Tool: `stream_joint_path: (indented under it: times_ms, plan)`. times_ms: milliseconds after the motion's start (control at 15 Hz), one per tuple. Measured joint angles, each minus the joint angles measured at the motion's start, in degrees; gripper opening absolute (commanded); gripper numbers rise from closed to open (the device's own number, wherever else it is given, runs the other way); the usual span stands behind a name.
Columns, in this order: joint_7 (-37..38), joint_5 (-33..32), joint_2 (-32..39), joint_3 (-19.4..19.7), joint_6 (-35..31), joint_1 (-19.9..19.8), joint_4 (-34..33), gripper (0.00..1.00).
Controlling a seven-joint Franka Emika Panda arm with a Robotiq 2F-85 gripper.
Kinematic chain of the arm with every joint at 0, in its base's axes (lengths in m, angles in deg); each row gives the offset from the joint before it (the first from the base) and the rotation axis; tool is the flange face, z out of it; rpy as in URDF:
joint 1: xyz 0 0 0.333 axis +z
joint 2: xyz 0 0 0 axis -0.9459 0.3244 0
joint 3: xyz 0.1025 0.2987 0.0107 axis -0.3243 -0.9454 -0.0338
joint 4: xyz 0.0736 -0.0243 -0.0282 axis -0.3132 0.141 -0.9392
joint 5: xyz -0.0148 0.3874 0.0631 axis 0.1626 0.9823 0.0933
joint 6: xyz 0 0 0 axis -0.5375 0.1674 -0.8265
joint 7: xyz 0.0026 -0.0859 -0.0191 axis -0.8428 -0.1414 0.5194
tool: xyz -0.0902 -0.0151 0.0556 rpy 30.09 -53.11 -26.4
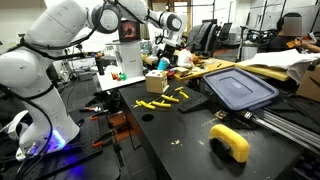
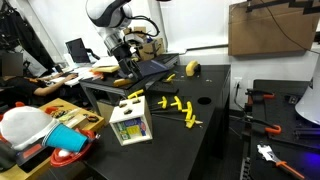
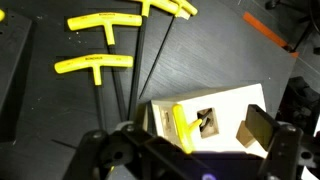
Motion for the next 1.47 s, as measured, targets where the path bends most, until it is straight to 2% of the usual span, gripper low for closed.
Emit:
stream_joint_path:
  times_ms: [733, 1467]
  plan:
    - [-3.37, 0.02, 2.27, -1.05, 0.59, -0.44, -0.79, 1.00]
    - [-6.74, 1.12, 6.68, -3.12, 3.96, -1.02, -5.37, 1.00]
